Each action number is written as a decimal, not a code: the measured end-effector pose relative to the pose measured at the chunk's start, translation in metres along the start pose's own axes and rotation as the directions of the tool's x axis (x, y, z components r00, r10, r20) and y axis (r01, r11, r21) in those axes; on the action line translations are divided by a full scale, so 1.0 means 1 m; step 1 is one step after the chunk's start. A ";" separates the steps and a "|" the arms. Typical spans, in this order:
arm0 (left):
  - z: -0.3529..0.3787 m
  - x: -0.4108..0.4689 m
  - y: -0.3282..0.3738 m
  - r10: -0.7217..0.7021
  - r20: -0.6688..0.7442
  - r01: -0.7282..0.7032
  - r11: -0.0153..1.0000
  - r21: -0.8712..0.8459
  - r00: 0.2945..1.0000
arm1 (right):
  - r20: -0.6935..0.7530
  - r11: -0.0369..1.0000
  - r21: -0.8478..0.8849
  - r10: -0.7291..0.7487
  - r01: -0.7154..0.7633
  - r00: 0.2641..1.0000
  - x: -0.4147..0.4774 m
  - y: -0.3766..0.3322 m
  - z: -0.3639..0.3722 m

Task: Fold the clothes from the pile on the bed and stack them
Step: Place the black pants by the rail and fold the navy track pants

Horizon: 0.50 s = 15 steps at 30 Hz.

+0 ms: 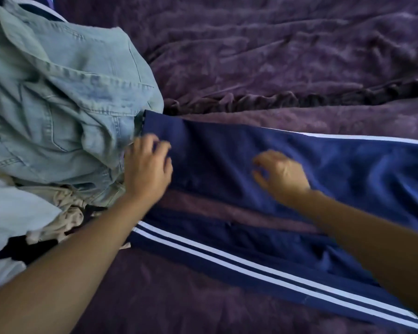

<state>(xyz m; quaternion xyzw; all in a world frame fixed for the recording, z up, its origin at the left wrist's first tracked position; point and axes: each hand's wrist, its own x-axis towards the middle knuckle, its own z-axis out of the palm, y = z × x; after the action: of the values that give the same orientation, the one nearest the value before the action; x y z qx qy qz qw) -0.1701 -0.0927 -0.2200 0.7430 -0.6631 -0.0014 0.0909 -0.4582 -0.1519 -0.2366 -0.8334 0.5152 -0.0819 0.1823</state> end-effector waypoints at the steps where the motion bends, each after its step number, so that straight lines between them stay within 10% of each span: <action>1: 0.009 -0.021 0.001 0.079 0.090 -0.082 0.996 0.034 0.993 | 0.073 0.997 -0.030 -0.067 0.069 0.995 -0.015 -0.007 0.011; 5: 0.037 -0.051 -0.020 0.025 0.376 -0.114 0.970 0.216 0.926 | 0.323 0.967 -0.195 -0.092 0.161 0.942 -0.050 -0.011 0.048; 9: 0.035 -0.026 -0.036 -0.065 0.278 -0.010 0.966 0.259 0.958 | 0.134 0.997 -0.082 0.000 0.011 0.991 -0.048 -0.001 0.050; 15: 0.008 -0.092 0.008 0.252 0.360 -0.256 0.966 -0.036 0.898 | 0.103 0.977 0.019 -0.214 0.214 0.971 -0.107 -0.034 0.037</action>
<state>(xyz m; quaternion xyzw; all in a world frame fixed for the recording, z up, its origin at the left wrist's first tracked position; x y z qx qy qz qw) -0.1901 -0.0037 -0.2377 0.6377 -0.7596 -0.1221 -0.0376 -0.4664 -0.0352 -0.2523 -0.8865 0.4118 -0.0596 0.2022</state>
